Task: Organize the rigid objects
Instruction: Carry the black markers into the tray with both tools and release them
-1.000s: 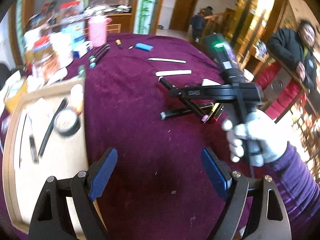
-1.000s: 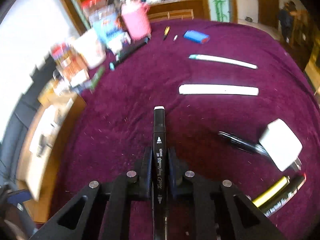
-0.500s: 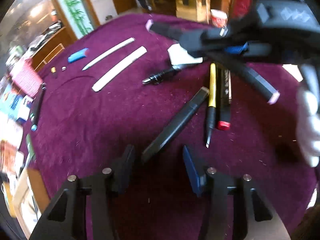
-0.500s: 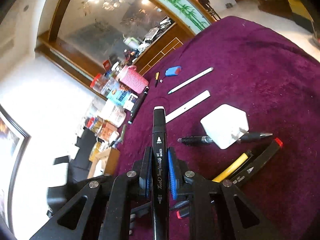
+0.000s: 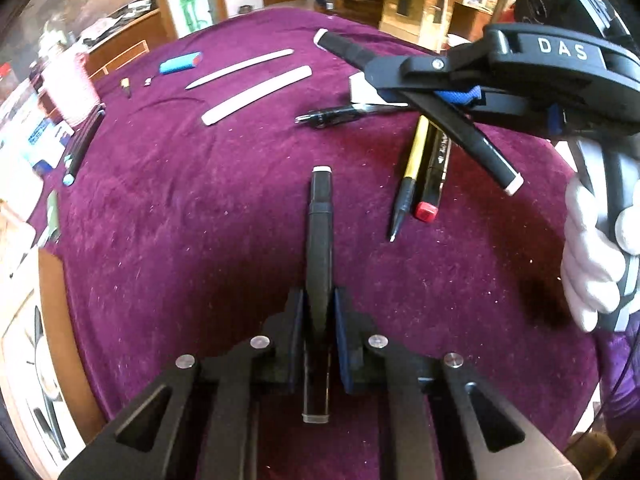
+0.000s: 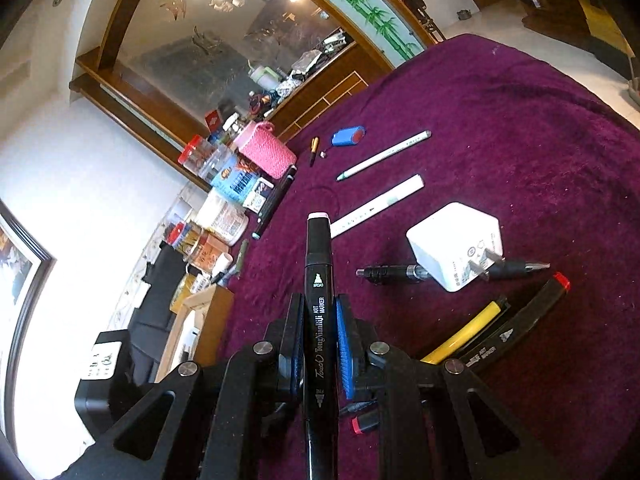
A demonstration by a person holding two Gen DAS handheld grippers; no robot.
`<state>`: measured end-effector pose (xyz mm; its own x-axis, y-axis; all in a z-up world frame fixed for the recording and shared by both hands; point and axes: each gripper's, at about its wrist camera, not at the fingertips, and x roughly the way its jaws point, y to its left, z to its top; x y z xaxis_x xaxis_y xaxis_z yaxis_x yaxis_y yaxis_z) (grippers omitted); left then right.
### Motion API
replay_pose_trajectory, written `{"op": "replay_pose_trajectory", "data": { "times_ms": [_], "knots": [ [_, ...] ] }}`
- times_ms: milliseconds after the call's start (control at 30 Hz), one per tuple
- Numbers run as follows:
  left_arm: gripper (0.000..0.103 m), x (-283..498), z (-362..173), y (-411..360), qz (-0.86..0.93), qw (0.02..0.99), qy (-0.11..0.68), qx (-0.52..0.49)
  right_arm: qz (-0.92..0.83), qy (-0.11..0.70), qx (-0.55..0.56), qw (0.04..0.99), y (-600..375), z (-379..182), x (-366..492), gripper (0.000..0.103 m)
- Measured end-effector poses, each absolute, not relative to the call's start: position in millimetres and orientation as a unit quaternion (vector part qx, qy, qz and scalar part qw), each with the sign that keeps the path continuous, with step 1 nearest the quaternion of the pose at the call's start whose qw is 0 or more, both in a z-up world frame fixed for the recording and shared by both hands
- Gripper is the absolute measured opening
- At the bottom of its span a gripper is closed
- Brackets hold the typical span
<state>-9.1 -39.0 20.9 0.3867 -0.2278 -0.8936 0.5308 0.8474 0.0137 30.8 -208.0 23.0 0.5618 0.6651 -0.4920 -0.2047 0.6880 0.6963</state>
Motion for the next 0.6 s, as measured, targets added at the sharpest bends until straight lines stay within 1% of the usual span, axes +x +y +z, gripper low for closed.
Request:
{"op": "replay_pose_trajectory", "data": {
  "times_ms": [33, 100, 167, 233, 300, 467, 600],
  "knots": [
    [0.015, -8, 21, -42, -0.226, 0.823, 0.499, 0.151, 0.261, 0.391, 0.293, 0.832, -206, 22, 32, 0.016],
    [0.019, -4, 19, -49, -0.214, 0.831, 0.49, 0.155, 0.258, 0.397, 0.285, 0.834, -204, 19, 33, 0.016],
    [0.02, 0, 19, -53, -0.21, 0.836, 0.483, 0.153, 0.253, 0.402, 0.283, 0.833, -204, 16, 34, 0.016],
    [0.019, 2, 19, -51, -0.211, 0.838, 0.484, 0.138, 0.247, 0.403, 0.284, 0.834, -206, 14, 35, 0.016],
    [0.014, 2, 19, -46, -0.21, 0.841, 0.483, 0.122, 0.244, 0.404, 0.286, 0.834, -209, 13, 36, 0.016],
    [0.014, -5, 24, -22, -0.216, 0.85, 0.479, 0.044, 0.247, 0.409, 0.288, 0.83, -209, 9, 37, 0.016],
    [0.014, -27, 46, 0, -0.225, 0.864, 0.45, -0.007, 0.253, 0.406, 0.289, 0.829, -207, 10, 36, 0.016]
  ]
}}
